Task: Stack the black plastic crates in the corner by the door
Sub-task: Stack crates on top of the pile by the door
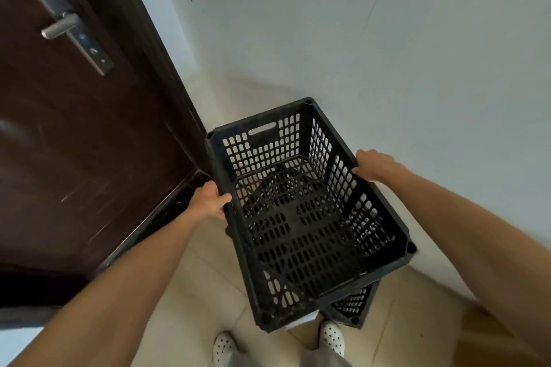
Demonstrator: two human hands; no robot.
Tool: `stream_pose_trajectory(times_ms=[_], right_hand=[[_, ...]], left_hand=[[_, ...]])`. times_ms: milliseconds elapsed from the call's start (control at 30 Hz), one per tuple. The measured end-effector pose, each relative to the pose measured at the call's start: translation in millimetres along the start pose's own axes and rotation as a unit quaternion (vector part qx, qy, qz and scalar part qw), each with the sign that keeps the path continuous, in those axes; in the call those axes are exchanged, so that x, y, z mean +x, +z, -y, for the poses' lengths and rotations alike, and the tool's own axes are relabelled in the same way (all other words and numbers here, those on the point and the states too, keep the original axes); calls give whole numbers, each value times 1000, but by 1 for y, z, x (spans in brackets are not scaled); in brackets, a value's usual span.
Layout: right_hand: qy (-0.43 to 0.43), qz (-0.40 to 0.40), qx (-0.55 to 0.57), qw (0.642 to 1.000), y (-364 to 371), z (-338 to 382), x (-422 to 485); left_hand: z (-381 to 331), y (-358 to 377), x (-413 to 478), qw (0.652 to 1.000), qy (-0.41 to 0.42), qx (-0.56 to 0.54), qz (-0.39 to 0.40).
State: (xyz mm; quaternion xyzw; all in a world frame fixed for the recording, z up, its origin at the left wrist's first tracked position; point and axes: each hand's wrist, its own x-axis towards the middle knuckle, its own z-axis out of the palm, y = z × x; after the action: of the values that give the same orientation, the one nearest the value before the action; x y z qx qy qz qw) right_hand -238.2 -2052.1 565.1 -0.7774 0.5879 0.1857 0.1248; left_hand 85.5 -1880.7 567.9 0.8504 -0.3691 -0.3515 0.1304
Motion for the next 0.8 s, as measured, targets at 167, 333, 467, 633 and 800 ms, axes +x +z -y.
stream_pose_trajectory(times_ms=[167, 333, 467, 633, 800], right_hand=[[-45, -3, -31, 999, -3, -17, 8], [-75, -8, -42, 996, -2, -30, 14], [-93, -17, -49, 994, -6, -35, 20], [-103, -27, -57, 993, -6, -37, 25], [-96, -36, -62, 993, -6, -46, 33]], left_hand=[[-6, 23, -28, 999, -35, -35, 2], [-12, 43, -49, 995, -77, -54, 28], [-25, 62, -70, 991, -93, -91, 35], [-28, 73, -86, 985, -100, -137, 39], [-30, 83, -96, 977, -98, -184, 48]])
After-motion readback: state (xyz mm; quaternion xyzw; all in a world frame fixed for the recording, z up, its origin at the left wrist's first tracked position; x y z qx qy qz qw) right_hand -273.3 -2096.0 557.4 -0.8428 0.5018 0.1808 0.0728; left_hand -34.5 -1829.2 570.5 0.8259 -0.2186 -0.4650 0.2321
